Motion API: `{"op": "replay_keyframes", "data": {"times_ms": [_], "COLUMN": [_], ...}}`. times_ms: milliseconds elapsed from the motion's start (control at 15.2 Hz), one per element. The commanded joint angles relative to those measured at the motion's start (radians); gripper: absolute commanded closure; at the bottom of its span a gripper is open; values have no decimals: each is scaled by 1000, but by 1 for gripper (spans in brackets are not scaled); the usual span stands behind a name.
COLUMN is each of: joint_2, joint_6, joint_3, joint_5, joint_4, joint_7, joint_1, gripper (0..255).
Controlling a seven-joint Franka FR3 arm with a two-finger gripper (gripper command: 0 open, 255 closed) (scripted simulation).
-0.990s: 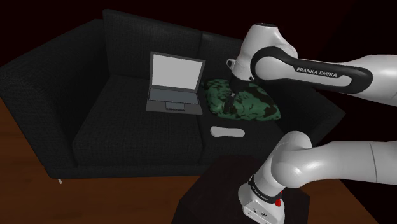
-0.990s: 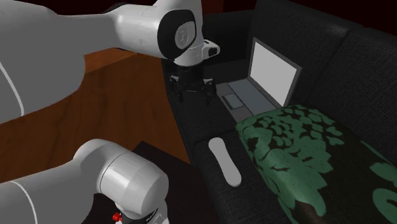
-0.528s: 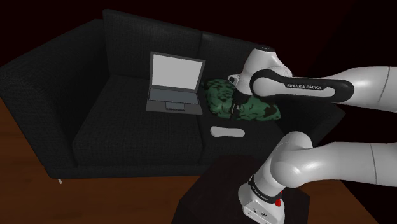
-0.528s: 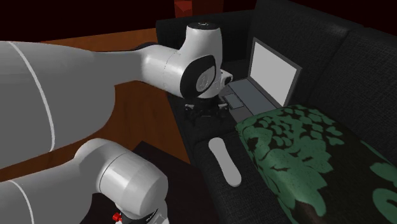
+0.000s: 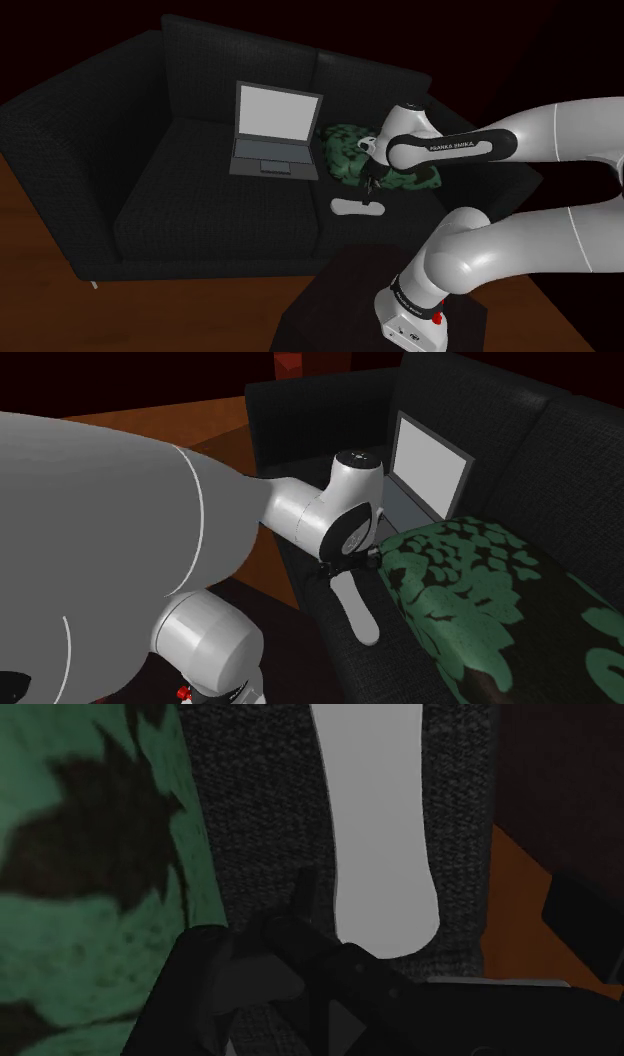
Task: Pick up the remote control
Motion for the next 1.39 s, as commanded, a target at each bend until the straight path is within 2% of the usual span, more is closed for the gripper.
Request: {"op": "replay_keyframes", "data": {"times_ms": [0, 132, 594, 726, 792, 1320], "joint_2": [77, 142, 287, 287, 288, 286], "joint_6": [92, 152, 325, 325, 326, 324], "joint_3": [-70, -122, -180, -180, -180, -180], "joint_5": [-35, -47, -50, -50, -50, -51], "joint_4": [-8, 0, -28, -29, -29, -29], "joint_7": [-89, -152, -162, -162, -162, -163], "joint_1": [7, 23, 54, 54, 54, 52], "gripper": [0, 0, 0, 0, 255, 255]}}
